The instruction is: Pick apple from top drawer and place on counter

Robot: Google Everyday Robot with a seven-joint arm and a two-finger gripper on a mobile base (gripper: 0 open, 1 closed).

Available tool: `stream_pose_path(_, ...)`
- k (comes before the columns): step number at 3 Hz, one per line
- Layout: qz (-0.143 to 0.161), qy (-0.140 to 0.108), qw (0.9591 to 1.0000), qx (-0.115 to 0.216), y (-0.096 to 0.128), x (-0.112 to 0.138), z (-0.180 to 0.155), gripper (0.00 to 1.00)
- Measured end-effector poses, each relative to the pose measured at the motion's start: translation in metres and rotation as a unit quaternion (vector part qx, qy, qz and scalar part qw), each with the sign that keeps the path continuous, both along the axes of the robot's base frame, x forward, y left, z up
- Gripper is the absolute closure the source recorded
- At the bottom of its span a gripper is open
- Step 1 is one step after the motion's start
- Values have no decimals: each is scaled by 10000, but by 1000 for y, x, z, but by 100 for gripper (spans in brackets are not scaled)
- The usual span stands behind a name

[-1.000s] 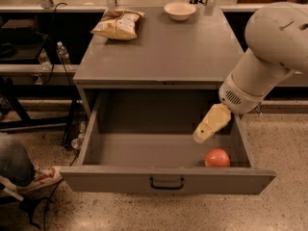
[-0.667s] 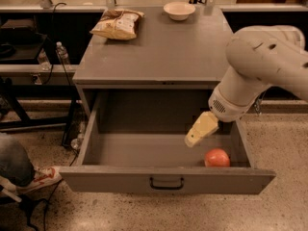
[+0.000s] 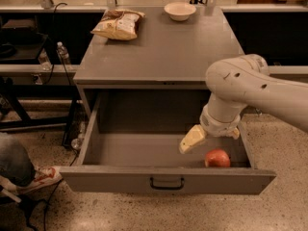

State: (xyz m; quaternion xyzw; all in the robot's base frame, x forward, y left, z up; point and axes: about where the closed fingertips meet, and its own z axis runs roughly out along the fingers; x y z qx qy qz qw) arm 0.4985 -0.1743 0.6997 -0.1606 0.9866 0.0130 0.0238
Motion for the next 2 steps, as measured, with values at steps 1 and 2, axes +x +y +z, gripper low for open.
stream_pose_path(1,-411,192,9990,47,-2,1,-23,0)
stream_pose_path(2,-688,338,9970,91,-4,-1,-37,0)
